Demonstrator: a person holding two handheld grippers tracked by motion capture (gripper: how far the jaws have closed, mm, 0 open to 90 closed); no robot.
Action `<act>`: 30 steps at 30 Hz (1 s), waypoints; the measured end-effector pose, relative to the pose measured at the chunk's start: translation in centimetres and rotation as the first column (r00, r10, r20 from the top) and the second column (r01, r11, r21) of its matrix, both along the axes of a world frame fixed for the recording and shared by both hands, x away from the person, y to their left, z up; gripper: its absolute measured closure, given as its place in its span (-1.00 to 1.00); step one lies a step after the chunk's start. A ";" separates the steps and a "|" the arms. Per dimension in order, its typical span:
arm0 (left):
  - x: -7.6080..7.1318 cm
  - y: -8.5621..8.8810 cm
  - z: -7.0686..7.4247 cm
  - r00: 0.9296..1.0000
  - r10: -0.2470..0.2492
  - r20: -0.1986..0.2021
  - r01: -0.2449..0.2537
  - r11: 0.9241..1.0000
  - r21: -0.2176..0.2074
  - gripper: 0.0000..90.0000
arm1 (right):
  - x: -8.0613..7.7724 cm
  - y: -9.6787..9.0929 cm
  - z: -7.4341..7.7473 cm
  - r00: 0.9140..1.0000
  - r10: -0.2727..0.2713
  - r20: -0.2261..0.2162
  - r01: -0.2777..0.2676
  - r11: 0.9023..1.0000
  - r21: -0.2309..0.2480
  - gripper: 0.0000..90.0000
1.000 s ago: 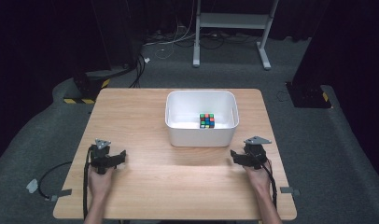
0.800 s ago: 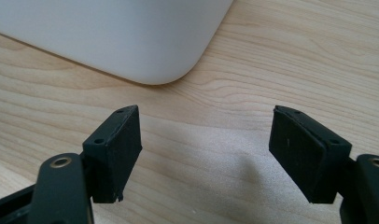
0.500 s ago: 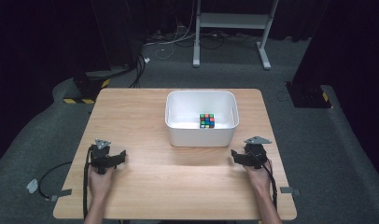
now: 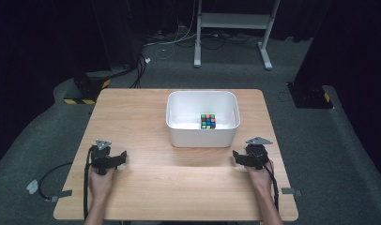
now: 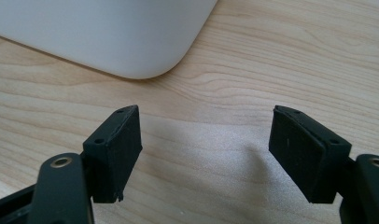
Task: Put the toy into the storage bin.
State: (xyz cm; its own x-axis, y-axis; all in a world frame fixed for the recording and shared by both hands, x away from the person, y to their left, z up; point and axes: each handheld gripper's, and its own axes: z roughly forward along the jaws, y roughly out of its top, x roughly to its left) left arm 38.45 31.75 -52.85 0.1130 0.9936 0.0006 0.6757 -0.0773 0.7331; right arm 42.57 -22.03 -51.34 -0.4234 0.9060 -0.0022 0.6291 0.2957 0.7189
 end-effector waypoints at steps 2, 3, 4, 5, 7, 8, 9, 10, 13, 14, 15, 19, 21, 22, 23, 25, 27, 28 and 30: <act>0.0 0.0 0.0 1.000 0.000 0.000 0.000 1.000 0.000 -0.63 | 0.1 0.0 -0.1 1.000 0.004 0.000 -0.004 1.000 -0.005 -0.44; 0.0 0.0 0.0 1.000 0.000 0.000 0.000 1.000 0.000 -0.63 | 0.1 0.0 -0.2 1.000 0.000 -0.003 0.000 1.000 -0.005 -0.44; 0.0 0.0 0.0 1.000 0.000 0.000 0.000 1.000 0.000 -0.63 | 0.1 0.0 -0.2 1.000 -0.001 -0.004 0.001 1.000 -0.007 -0.44; 0.0 0.0 0.0 1.000 0.000 0.000 0.000 1.000 0.000 -0.63 | 0.1 0.0 -0.2 1.000 -0.002 -0.004 0.002 1.000 -0.006 -0.44; 0.0 0.0 0.0 1.000 0.000 0.000 0.000 1.000 0.000 -0.63 | 0.1 0.0 -0.3 1.000 -0.006 -0.007 0.006 1.000 -0.008 -0.44; 0.0 0.0 0.0 1.000 0.000 0.000 0.000 1.000 0.000 -0.63 | 0.1 -0.1 -0.3 1.000 -0.005 -0.006 0.005 1.000 -0.009 -0.44; 0.0 0.0 0.0 1.000 0.000 0.000 0.000 1.000 0.000 -0.63 | 0.1 -0.1 -0.4 1.000 -0.006 -0.007 0.006 1.000 -0.009 -0.44; 0.0 0.0 0.0 1.000 0.000 0.000 0.000 1.000 0.000 -0.63 | 0.2 -0.1 -0.4 1.000 -0.004 -0.007 0.004 1.000 -0.010 -0.44; 0.0 0.0 0.0 1.000 0.000 0.000 0.000 1.000 0.000 -0.63 | 0.2 0.0 -0.6 1.000 -0.010 -0.016 0.009 1.000 -0.014 -0.44; 0.0 0.0 0.0 1.000 0.000 0.000 0.000 1.000 0.000 -0.63 | 0.2 0.0 -0.7 1.000 -0.009 -0.017 0.008 1.000 -0.015 -0.44; 0.0 0.0 0.0 1.000 0.000 0.000 0.000 1.000 0.000 -0.63 | 0.2 0.0 -0.7 1.000 -0.008 -0.018 0.008 1.000 -0.016 -0.44; 0.0 0.0 0.0 1.000 0.000 0.000 0.000 1.000 0.000 -0.63 | 0.3 0.0 -0.8 1.000 -0.010 -0.014 0.010 1.000 -0.015 -0.44; 0.0 0.0 0.0 1.000 0.000 0.000 0.000 1.000 0.000 -0.63 | 0.3 0.0 -0.8 1.000 -0.010 -0.011 0.010 1.000 -0.016 -0.44; 0.0 0.0 0.0 1.000 0.000 0.000 0.000 1.000 0.000 -0.63 | 0.3 0.0 -0.8 1.000 -0.010 -0.010 0.009 1.000 -0.017 -0.44; 0.0 0.0 0.0 1.000 0.000 0.000 0.000 1.000 0.000 -0.63 | 0.3 0.0 -0.8 1.000 -0.010 -0.010 0.010 1.000 -0.016 -0.44; 0.0 0.0 0.0 1.000 0.000 0.000 0.000 1.000 0.000 -0.63 | 0.2 0.0 -0.8 1.000 -0.009 -0.008 0.009 1.000 -0.017 -0.44; 0.0 0.0 0.0 1.000 0.000 0.000 0.000 1.000 0.000 -0.63 | 0.2 0.0 -0.9 1.000 -0.010 -0.007 0.010 1.000 -0.018 -0.44; 0.0 0.0 0.0 1.000 0.000 0.000 0.000 1.000 0.000 -0.63 | 0.2 0.0 -0.9 1.000 -0.012 -0.006 0.012 1.000 -0.016 -0.44; 0.0 0.0 0.0 1.000 0.000 0.000 0.000 1.000 0.000 -0.63 | 0.2 0.0 -0.9 1.000 -0.012 -0.005 0.012 1.000 -0.016 -0.44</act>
State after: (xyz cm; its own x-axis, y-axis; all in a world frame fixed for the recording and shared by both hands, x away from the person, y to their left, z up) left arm 38.45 31.75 -52.85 0.1131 0.9936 0.0009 0.6758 -0.0775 0.7330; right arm 42.73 -22.00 -52.23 -0.4123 0.9109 -0.0143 0.6366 0.2993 0.7107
